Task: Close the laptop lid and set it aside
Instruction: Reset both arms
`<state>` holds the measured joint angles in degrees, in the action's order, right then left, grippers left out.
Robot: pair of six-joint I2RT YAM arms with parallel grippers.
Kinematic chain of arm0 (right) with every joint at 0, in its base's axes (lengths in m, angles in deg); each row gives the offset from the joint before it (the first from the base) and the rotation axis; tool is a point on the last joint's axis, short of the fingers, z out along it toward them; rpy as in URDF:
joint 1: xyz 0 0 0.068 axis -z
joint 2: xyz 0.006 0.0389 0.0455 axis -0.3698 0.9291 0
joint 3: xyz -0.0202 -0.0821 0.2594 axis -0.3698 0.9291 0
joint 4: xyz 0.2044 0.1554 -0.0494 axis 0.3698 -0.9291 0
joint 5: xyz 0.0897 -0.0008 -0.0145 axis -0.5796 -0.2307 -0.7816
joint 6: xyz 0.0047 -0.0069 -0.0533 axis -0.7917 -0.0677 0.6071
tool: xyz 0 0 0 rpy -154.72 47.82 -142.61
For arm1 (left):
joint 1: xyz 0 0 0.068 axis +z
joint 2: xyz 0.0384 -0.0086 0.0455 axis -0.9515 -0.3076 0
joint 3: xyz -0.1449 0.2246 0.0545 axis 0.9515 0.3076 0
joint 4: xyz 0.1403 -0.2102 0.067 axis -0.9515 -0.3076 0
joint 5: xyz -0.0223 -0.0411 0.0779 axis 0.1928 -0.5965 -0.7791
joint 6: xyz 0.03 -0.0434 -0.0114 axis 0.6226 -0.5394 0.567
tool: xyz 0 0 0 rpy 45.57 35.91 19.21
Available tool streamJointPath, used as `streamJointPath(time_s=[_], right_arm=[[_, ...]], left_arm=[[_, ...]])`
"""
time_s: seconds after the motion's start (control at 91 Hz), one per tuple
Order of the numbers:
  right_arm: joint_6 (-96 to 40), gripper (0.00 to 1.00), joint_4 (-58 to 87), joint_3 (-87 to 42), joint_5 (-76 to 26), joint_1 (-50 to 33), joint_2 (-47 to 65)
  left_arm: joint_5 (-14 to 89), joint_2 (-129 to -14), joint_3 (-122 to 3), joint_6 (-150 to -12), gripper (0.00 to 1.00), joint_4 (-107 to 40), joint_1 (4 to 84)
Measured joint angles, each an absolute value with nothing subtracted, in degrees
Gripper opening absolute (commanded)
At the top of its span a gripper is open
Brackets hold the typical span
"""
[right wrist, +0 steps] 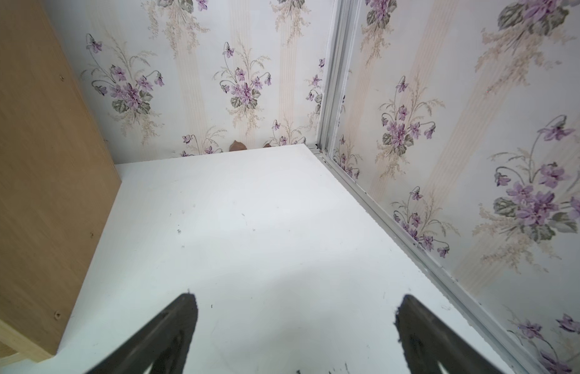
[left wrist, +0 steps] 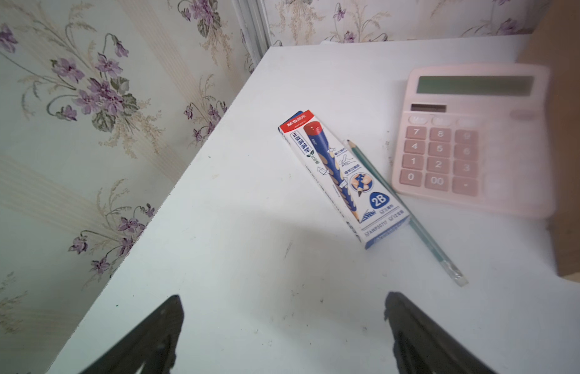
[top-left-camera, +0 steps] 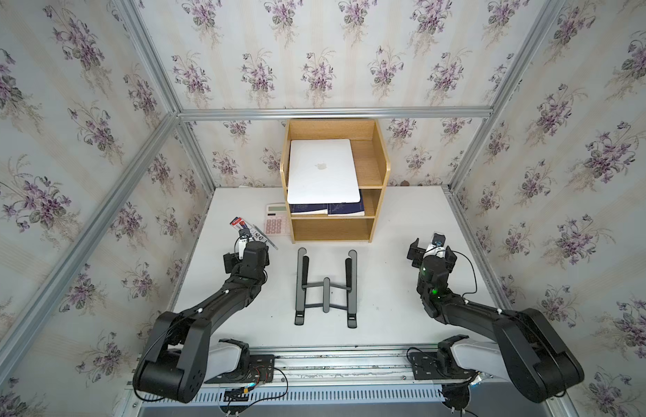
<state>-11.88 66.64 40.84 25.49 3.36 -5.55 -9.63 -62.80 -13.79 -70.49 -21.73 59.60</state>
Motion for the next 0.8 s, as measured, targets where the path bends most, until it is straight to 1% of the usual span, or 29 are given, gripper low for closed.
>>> streamJointPath(time_s=[0.143,0.308,0.473,0.56,0.615,0.703,0.802], right_arm=[[-11.8,1.0,71.2,40.6,22.3,5.8,-0.1],[-9.2,1.0,78.7,41.2,17.8,9.1,3.3],[-10.8,1.0,83.2,42.8,11.8,14.5,5.7],[-10.7,1.0,87.7,43.3,7.1,15.0,8.4],[-10.7,1.0,87.8,43.5,4.8,15.1,9.2],[-10.7,1.0,89.3,43.4,3.2,15.6,9.4],[-10.8,1.0,89.5,43.1,1.8,15.7,9.4]], left_arm=[[-8.7,-66.1,-14.9,-69.2,0.99,-17.6,62.1],[-3.0,-67.5,-14.2,-67.3,0.99,-11.4,66.7],[4.9,-69.8,-12.0,-66.2,0.99,-2.6,70.6],[8.7,-71.6,-10.9,-65.5,0.99,-0.7,71.3],[12.1,-72.2,-10.8,-64.9,0.99,0.7,71.3],[16.5,-75.5,-8.7,-63.3,0.99,8.0,71.2],[18.2,-75.5,-8.5,-62.9,0.99,6.7,71.2]])
